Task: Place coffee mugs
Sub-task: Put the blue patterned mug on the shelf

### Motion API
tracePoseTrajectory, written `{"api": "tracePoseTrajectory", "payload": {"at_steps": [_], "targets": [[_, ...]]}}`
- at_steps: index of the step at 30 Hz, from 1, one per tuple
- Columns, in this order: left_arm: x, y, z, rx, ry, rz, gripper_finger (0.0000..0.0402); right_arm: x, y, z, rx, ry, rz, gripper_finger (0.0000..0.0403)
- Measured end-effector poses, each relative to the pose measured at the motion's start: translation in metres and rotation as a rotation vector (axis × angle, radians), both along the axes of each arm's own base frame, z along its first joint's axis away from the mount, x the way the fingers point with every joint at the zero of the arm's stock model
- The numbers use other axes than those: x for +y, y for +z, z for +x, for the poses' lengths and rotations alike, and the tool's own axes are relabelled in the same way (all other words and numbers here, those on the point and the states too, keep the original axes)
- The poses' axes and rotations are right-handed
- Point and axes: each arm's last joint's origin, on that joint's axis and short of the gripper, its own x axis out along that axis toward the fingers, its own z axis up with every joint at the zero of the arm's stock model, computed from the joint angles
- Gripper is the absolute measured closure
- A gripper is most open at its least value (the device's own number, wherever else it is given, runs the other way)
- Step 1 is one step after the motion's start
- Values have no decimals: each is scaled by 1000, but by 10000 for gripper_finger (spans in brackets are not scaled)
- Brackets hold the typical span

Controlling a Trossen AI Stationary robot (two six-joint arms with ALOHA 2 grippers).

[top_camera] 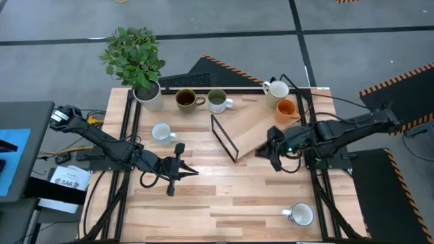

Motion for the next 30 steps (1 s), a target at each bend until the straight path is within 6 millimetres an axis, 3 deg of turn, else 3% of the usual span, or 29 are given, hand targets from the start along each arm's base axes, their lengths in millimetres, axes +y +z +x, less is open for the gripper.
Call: {"api": "tracePoseTrajectory", "payload": {"at_steps": [6,12,18,25,30], "targets": [[0,0,0,0,-2,8,401,37,-10,-2,204,219,406,278],[0,0,0,2,0,2,401,88,-23,-21,475,200,620,278],[0,0,0,2,0,1,401,118,-43,-48,704,73,595,278],[0,0,0,1,-1,6,401,110,-42,-68,822,-124,455,284],[0,0,0,0,0,6,401,117,-37,-72,840,-135,435,289]]}}
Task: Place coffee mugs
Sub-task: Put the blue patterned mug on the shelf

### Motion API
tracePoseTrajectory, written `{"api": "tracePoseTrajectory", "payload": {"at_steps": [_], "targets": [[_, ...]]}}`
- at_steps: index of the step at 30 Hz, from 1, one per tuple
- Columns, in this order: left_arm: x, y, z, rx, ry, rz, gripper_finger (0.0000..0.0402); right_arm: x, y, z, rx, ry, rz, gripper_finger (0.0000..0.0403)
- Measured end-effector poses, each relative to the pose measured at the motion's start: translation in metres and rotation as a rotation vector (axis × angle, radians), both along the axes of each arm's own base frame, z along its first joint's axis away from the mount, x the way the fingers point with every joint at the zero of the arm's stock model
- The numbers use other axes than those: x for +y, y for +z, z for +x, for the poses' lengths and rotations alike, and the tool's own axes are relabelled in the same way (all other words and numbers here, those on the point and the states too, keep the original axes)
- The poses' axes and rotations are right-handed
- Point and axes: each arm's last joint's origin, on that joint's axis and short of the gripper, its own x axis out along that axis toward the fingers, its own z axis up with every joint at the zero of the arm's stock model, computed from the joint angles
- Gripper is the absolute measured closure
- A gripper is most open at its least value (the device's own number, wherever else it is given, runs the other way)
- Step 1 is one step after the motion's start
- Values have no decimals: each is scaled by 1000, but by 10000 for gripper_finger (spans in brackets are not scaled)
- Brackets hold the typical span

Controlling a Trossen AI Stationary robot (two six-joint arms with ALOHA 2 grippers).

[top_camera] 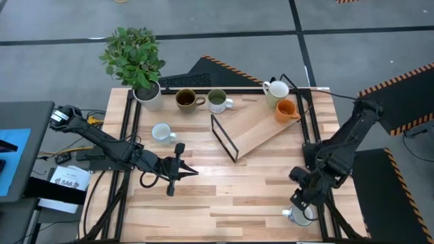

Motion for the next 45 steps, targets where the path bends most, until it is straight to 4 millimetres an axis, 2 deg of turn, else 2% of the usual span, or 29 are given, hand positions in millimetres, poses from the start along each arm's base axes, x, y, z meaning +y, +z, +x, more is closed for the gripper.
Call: {"api": "tracePoseTrajectory", "payload": {"at_steps": [7,16,28,45], "targets": [[0,-1,0,9,1,-1,401,16,-4,0,48,29,-46,290],[0,-1,0,9,2,-4,401,22,-11,0,111,54,-92,290],[0,-1,0,10,1,0,401,25,-13,1,94,93,-92,290],[0,-2,0,20,0,6,402,43,-31,-4,121,219,-177,290]]}}
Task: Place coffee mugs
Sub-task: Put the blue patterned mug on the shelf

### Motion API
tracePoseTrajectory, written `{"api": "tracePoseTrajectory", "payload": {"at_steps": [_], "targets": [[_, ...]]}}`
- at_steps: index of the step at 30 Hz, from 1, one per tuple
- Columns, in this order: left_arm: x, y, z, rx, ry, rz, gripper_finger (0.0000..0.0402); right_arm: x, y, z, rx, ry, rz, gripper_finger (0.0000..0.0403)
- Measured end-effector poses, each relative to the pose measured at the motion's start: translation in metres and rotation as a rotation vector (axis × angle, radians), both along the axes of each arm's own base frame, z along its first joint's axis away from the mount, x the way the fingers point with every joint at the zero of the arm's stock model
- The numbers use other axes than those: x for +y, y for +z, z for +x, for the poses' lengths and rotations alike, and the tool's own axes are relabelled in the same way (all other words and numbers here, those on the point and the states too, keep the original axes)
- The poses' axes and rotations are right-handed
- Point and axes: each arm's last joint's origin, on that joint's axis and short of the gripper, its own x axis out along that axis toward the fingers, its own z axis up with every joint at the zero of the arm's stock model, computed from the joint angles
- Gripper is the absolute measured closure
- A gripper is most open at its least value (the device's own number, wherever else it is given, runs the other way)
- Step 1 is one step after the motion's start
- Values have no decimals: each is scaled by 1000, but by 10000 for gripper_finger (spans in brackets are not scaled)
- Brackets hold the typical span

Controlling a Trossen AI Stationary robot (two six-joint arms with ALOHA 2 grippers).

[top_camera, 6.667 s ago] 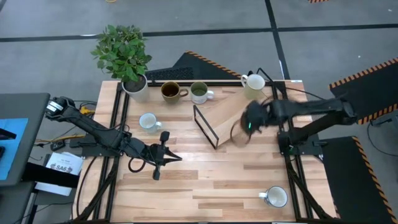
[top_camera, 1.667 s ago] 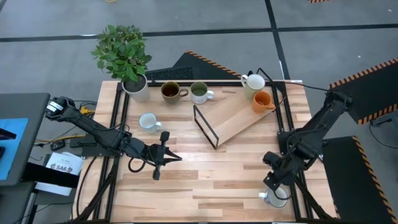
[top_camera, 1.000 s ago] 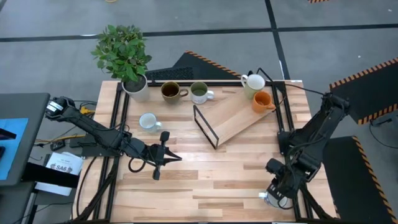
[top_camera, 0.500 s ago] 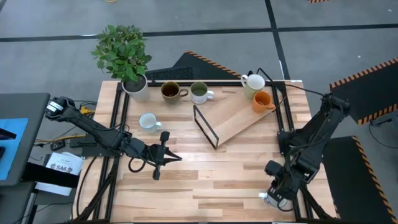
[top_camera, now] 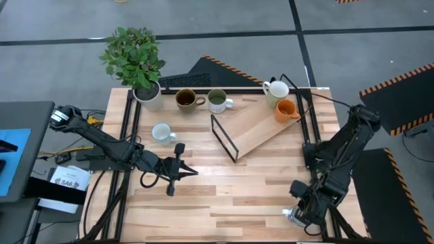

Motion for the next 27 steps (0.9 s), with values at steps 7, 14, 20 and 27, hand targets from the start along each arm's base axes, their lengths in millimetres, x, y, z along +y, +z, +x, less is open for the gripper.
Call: {"api": "tracePoseTrajectory", "payload": {"at_steps": [7,14,20,27], "targets": [[0,0,0,0,0,0,401,4,-11,4,10,59,-43,290],[0,0,0,0,0,1,402,2,-15,11,19,74,-60,328],[0,0,0,-3,-4,19,401,-16,0,23,-58,126,-24,360],[0,0,0,-8,-10,39,401,-73,28,48,-226,102,-77,360]]}}
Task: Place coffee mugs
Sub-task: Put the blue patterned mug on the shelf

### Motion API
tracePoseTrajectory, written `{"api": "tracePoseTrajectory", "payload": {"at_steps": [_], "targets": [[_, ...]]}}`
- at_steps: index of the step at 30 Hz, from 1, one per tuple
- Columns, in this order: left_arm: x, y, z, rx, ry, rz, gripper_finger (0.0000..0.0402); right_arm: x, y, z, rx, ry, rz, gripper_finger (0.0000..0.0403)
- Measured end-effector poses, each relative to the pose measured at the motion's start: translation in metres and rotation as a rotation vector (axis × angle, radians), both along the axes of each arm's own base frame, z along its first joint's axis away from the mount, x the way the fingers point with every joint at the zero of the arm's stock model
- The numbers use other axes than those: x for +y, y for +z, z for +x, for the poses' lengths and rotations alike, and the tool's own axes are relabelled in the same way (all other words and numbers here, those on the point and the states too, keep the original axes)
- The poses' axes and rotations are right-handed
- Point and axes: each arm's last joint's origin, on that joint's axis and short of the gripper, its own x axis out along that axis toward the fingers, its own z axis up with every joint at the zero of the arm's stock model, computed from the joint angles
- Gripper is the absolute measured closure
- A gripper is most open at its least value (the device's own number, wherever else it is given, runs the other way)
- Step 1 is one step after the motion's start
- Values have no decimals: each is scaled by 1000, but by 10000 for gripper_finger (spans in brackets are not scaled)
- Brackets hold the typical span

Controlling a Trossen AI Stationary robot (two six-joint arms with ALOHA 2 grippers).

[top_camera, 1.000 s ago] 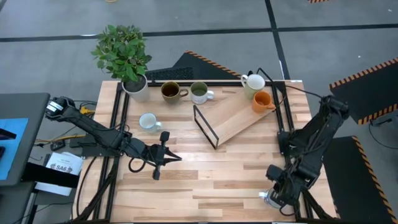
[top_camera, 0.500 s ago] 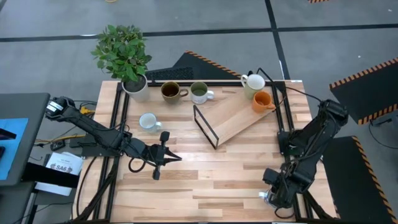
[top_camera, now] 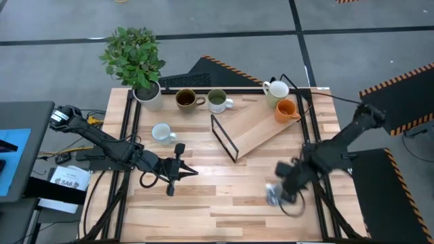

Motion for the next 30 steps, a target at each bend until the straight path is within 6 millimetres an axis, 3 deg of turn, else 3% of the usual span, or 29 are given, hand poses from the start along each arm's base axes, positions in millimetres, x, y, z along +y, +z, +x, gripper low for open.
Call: {"api": "tracePoseTrajectory", "payload": {"at_steps": [4,10,15,21,30], "targets": [[0,0,0,-2,0,-1,401,-52,26,8,-63,-145,-156,360],[0,0,0,-4,0,-2,401,-124,74,31,-296,-395,-397,360],[0,0,0,-4,0,-2,401,-183,92,54,-242,-510,-510,360],[0,0,0,-1,0,0,401,-244,72,79,1,-521,-550,360],[0,0,0,0,0,-1,401,-297,28,90,215,-518,-464,360]]}}
